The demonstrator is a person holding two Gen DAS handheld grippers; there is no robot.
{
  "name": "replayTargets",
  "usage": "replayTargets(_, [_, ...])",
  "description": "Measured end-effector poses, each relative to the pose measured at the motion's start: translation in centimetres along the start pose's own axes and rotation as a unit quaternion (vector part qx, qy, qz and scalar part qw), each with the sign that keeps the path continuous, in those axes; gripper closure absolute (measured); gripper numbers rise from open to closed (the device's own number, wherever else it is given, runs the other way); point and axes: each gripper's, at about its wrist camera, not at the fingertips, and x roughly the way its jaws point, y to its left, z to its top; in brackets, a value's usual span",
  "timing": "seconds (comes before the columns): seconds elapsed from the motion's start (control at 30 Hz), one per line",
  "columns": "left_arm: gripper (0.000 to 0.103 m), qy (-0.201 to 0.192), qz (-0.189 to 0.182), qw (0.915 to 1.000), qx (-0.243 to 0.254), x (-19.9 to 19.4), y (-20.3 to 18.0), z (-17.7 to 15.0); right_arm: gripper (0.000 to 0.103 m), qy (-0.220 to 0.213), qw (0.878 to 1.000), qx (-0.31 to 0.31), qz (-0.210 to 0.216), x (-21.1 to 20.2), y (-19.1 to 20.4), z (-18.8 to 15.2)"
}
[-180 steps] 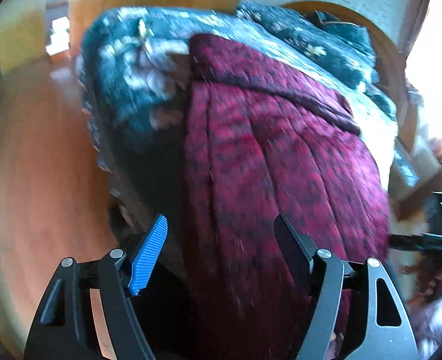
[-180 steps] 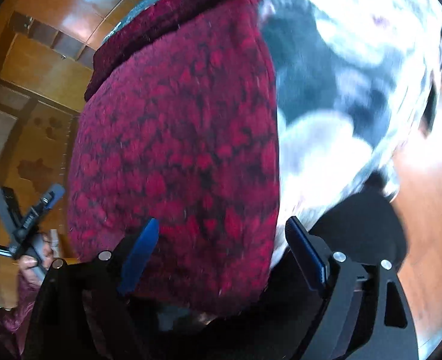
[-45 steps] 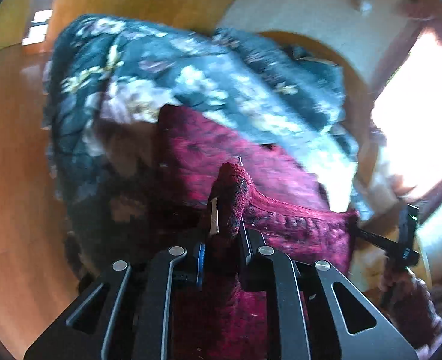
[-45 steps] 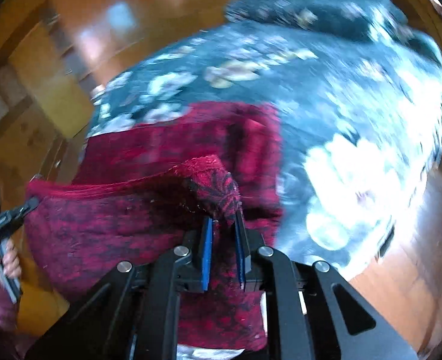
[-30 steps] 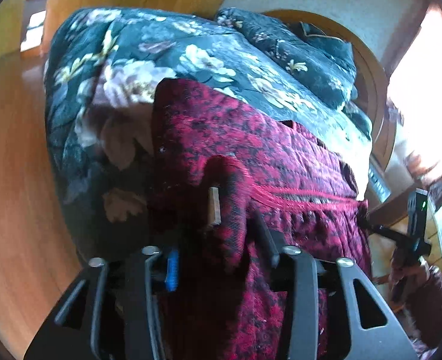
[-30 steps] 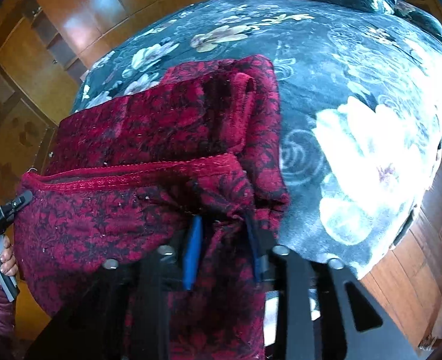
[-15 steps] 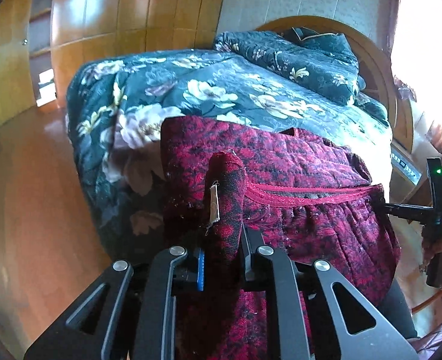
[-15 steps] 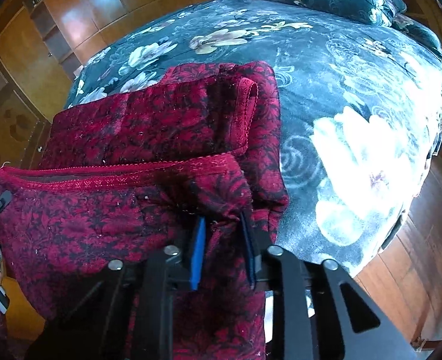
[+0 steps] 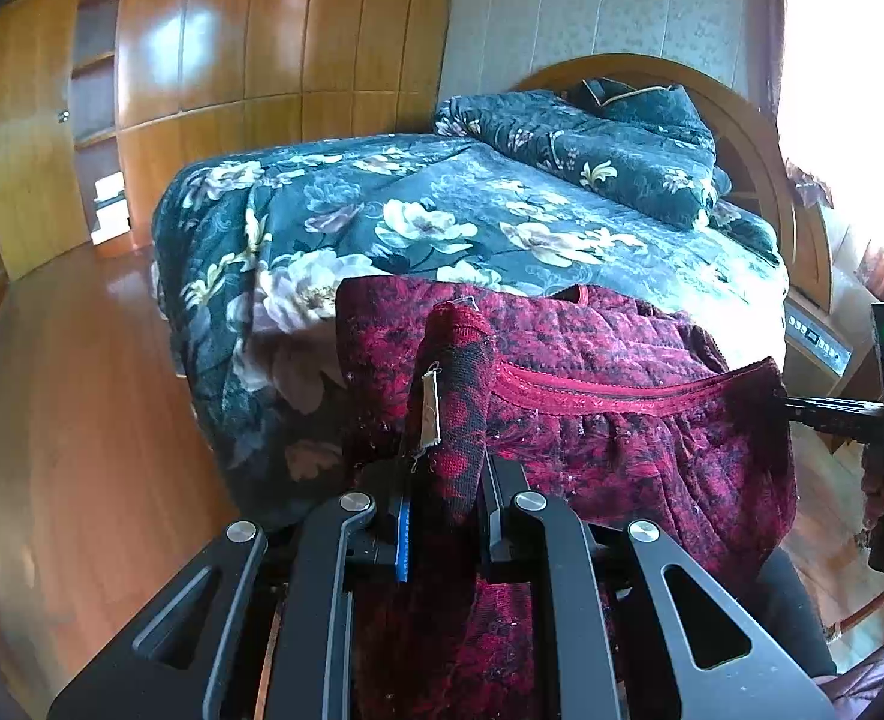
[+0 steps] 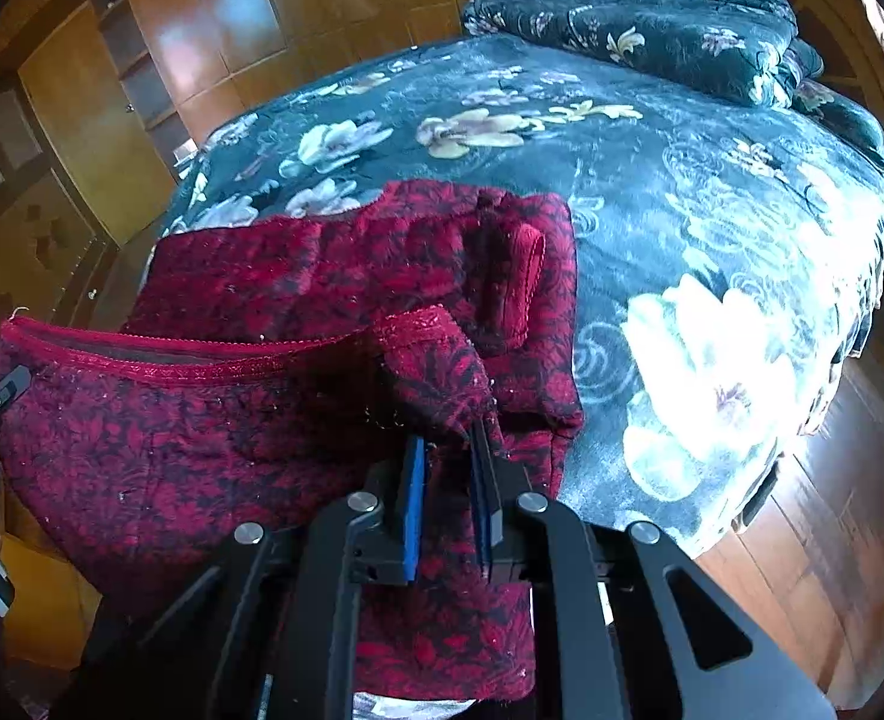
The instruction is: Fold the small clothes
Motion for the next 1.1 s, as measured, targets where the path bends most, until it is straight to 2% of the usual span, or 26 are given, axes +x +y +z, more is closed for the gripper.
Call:
replayTargets(0.2, [0.089,-0.009,-0.003,1.0,-0.004,-0.6,0.0,0.2,0.091,-0.013,1.0,-0.015,0.005,-1.8,0.4,0.2])
replayTargets(0.57, [0.09,-0.016,-0.052,0.9963,-0.067,-1.1,2.2,0.5,0.091,-0.027,0.999,-0.025,0.028,-3.8,0.9,1.1])
replayTargets(0.8, [0.09,-0.035,-0.056,0.9961,-0.058,-0.3,2.1,3.5,0.092,-0.045,0.998,-0.028,0.036,-3.9,1.0,3.6])
replayTargets(1.1, [0.09,-0.037,-0.039,0.9972,-0.052,3.6,2.9,8.0,0.092,-0.072,0.997,-0.02,0.012,-2.2,0.3,8.4])
